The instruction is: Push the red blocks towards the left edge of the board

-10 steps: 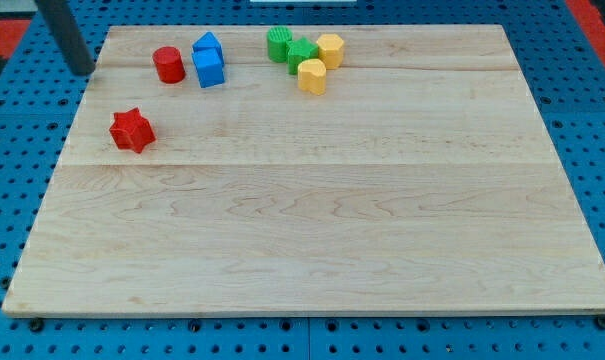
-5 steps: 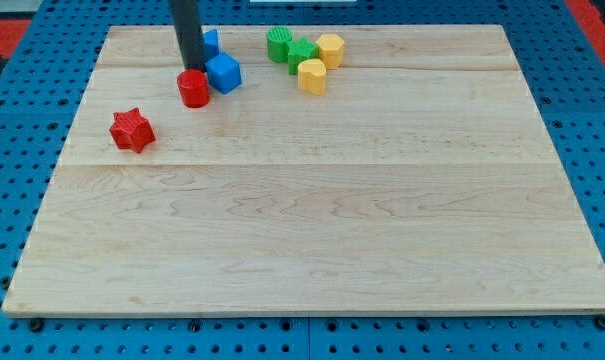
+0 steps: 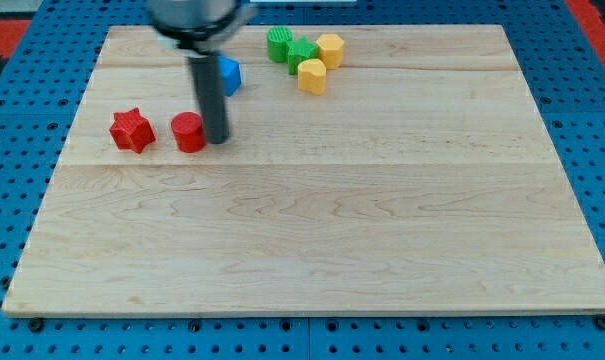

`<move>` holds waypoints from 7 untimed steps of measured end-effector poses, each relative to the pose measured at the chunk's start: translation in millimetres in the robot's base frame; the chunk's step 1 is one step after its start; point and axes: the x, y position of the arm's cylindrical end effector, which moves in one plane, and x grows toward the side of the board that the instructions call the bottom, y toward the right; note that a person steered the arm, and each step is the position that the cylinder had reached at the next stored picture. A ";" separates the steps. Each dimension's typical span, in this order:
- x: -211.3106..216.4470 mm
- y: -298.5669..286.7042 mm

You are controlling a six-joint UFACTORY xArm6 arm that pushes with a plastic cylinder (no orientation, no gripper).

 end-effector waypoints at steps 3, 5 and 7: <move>-2.9 21.8; 9.4 78.8; -14.0 144.2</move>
